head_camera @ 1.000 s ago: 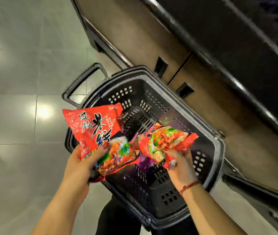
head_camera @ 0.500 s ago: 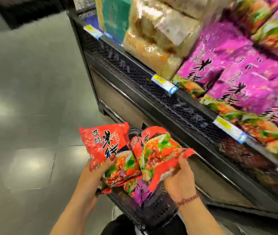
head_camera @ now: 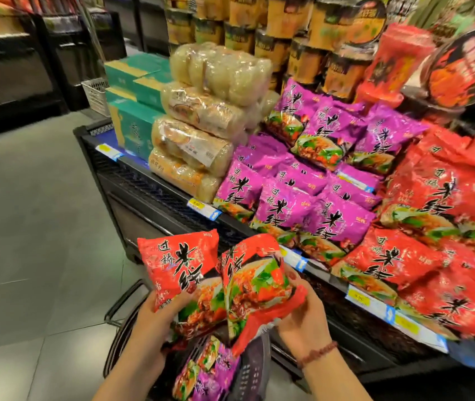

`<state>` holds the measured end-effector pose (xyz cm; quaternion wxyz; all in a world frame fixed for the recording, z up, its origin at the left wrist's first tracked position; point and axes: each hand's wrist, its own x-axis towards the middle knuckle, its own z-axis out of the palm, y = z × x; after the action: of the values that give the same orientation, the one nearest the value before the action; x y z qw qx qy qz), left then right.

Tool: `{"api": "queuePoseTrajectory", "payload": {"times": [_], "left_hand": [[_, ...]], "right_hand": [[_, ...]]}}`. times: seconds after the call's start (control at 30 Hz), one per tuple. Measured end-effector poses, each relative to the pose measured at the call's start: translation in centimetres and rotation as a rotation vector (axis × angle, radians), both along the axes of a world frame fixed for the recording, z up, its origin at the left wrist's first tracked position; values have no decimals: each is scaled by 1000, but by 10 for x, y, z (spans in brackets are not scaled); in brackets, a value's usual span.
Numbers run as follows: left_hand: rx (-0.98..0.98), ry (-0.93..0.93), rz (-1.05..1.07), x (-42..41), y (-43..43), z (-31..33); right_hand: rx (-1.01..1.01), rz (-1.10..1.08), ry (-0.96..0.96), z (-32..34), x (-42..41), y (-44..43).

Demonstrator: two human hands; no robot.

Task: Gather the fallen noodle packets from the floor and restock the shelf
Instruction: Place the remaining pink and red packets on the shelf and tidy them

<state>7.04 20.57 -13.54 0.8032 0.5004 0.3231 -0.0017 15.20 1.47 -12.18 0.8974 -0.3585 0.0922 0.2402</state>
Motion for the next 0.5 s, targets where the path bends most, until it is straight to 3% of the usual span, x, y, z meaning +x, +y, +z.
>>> {"api": "queuePoseTrajectory", "payload": {"times": [0.27, 0.5], "left_hand": [[-18, -85, -53, 50, -98, 23], [37, -168, -121, 79, -178, 36]], "right_hand": [[13, -72, -98, 23, 33, -103], [-442, 102, -259, 43, 65, -208]]}}
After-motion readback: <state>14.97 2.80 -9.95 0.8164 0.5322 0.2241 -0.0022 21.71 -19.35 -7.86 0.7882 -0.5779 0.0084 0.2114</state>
